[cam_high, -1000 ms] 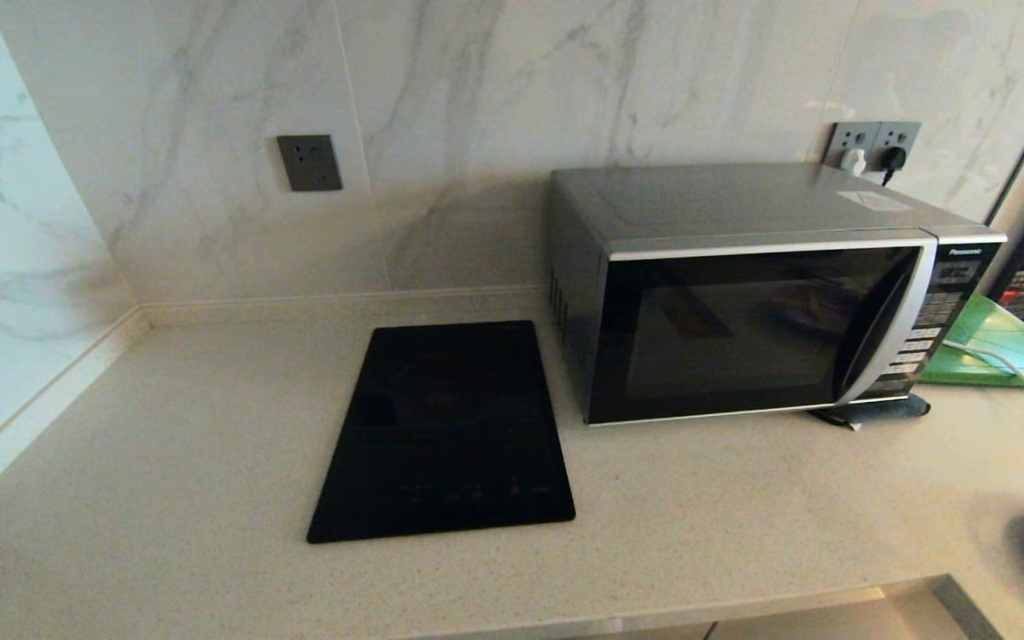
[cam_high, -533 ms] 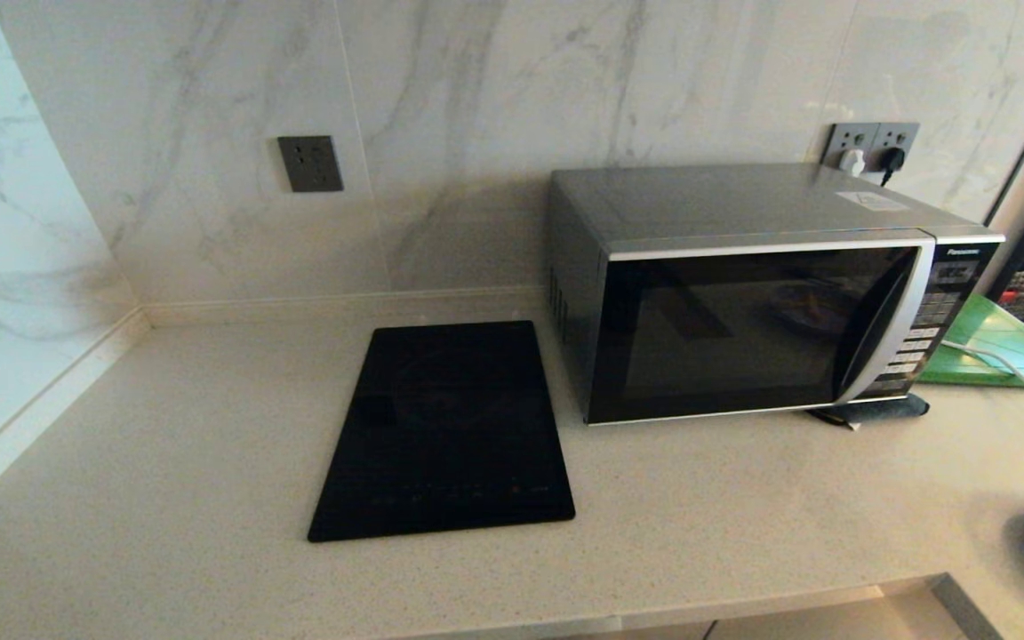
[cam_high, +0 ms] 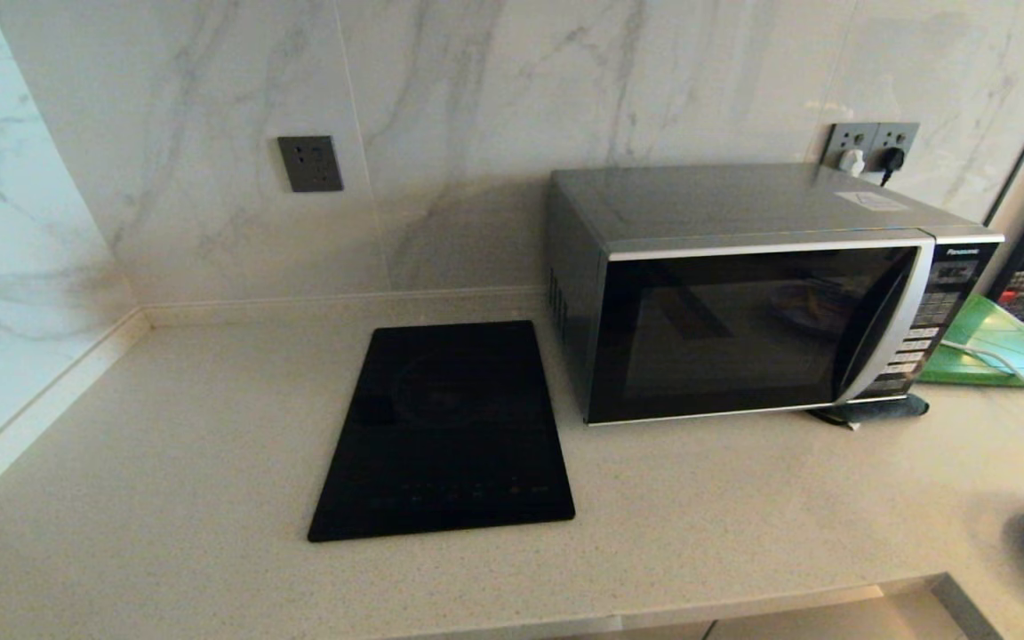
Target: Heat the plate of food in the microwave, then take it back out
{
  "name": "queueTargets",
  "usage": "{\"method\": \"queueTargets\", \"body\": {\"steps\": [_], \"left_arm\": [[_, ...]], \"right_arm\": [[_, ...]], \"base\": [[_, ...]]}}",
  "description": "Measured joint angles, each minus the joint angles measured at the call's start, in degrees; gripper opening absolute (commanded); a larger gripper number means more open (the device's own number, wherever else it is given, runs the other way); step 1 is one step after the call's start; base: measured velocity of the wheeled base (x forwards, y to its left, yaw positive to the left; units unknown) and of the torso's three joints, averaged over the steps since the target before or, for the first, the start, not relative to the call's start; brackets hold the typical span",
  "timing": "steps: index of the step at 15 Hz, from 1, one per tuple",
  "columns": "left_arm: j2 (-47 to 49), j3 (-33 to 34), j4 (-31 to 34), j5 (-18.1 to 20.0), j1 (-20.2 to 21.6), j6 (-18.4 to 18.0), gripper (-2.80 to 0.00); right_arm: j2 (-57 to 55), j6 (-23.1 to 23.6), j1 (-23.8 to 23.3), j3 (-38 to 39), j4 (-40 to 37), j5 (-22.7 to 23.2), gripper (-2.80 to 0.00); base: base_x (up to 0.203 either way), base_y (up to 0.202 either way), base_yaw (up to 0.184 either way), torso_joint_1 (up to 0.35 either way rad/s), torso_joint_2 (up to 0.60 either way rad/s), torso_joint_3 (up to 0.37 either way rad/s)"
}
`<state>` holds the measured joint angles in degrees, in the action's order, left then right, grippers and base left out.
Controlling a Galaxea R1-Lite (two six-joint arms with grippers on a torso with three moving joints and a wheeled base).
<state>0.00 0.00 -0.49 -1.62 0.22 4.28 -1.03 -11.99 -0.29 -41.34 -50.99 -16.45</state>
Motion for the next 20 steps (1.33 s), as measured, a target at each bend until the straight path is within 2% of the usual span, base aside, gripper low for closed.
{"method": "queueTargets", "body": {"steps": [3,5,8,18,20], "left_arm": [[0.0,0.0,-0.02,0.0,0.02,-0.02,-2.8],[0.0,0.0,-0.02,0.0,0.02,-0.03,-2.8],[0.0,0.0,-0.02,-0.02,0.02,-0.04,-2.8],[0.0,0.0,-0.01,0.0,0.02,0.0,-2.8],[0.0,0.0,-0.02,-0.02,0.02,-0.02,-2.8]], "right_arm": [[0.93,0.11,0.03,6.24,5.83,0.21,-2.8],[1.03,2.99,0.05,12.18,13.65,0.85,-2.8],[1.12,5.99,0.02,16.38,19.17,5.31,-2.8],[1.12,12.66,0.02,35.04,45.64,5.73,-2.8],[1.12,13.48,0.02,37.58,50.73,7.14,-2.8]], "base": [[0.0,0.0,0.0,0.0,0.0,0.0],[0.0,0.0,0.0,0.0,0.0,0.0],[0.0,0.0,0.0,0.0,0.0,0.0],[0.0,0.0,0.0,0.0,0.0,0.0],[0.0,0.0,0.0,0.0,0.0,0.0]]}}
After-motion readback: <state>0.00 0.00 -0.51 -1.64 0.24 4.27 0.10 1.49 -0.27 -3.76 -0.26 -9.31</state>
